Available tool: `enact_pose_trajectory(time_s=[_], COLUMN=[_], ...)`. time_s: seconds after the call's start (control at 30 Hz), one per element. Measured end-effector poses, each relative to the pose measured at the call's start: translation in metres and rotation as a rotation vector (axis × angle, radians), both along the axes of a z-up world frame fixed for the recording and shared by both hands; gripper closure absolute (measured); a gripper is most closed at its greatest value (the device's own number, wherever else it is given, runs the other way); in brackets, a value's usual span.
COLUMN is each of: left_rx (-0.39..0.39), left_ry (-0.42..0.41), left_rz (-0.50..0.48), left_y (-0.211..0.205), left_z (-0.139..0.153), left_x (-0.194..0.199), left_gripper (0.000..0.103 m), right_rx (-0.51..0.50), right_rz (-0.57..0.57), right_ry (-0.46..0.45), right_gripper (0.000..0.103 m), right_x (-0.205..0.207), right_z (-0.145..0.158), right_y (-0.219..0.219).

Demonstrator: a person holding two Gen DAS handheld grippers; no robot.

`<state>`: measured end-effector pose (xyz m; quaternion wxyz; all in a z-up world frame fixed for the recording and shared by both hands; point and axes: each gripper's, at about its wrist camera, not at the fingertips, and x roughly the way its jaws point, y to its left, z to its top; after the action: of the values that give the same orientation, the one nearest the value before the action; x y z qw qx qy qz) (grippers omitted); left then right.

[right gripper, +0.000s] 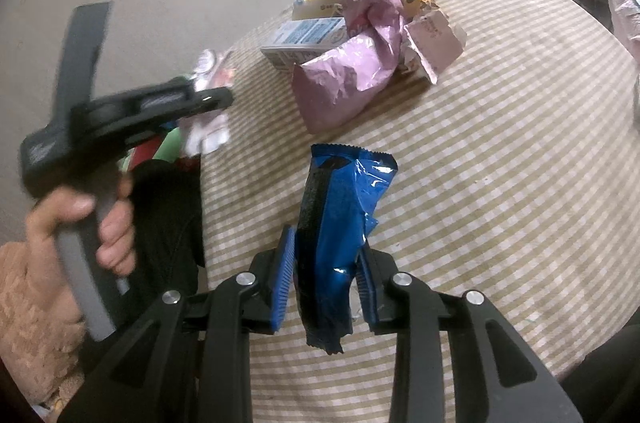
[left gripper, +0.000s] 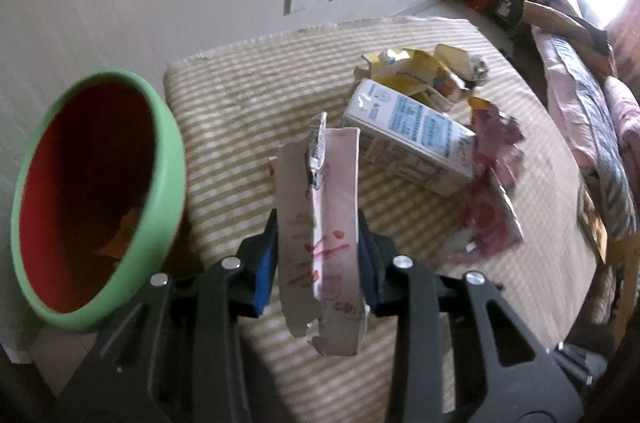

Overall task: Collect trash
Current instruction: 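Grasp the white paper carton with the left gripper while the right holds the blue wrapper, then carry both items over the bucket and open both grippers to drop them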

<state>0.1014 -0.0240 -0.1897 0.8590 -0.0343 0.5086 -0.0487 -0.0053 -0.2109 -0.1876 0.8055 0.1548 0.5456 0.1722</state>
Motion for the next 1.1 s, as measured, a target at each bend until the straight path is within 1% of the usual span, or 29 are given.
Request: enact_pose_trajectory(time_s=[0.1, 0.23, 0.37, 0.5, 0.57, 0.67, 0.83, 0.97, 1.1], left_rx=[-0.005, -0.035, -0.016, -0.021, -0.022, -0.020, -0.029, -0.050, -0.055], left_ry=[-0.028, -0.046, -0.074, -0.116, -0.150, -0.174, -0.192, -0.202, -0.201], left_rz=[-0.002, -0.001, -0.045, -0.056, -0.057, -0.068, -0.073, -0.050, -0.023], left_y=[0.006, 0.007, 0.000, 0.000, 0.001, 0.000, 0.003, 0.015, 0.029], left_z=[0.011, 0.020, 0.028, 0.039, 0.046, 0.051, 0.055, 0.058, 0.061], left_x=[-0.017, -0.035, -0.046, -0.050, -0.053, -0.057, -0.059, -0.059, -0.058], left_gripper=[0.069, 0.069, 0.069, 0.069, 0.069, 0.069, 0.069, 0.069, 0.069], right_rx=[-0.011, -0.029, -0.052, -0.060, -0.055, -0.038, -0.034, -0.037, -0.039], right_rz=[-0.003, -0.007, -0.010, -0.019, -0.031, -0.054, -0.050, -0.028, -0.004], right_ry=[-0.001, -0.004, -0.012, -0.030, -0.043, -0.055, -0.082, -0.101, -0.103], right_gripper=[0.073, 0.074, 0.073, 0.074, 0.073, 0.073, 0.073, 0.073, 0.073], right_x=[0.000, -0.001, -0.003, -0.005, -0.005, -0.005, 0.001, 0.007, 0.013], right_z=[0.000, 0.002, 0.006, 0.017, 0.025, 0.034, 0.051, 0.062, 0.065], right_y=[0.000, 0.002, 0.004, 0.003, 0.002, 0.002, 0.012, 0.027, 0.043])
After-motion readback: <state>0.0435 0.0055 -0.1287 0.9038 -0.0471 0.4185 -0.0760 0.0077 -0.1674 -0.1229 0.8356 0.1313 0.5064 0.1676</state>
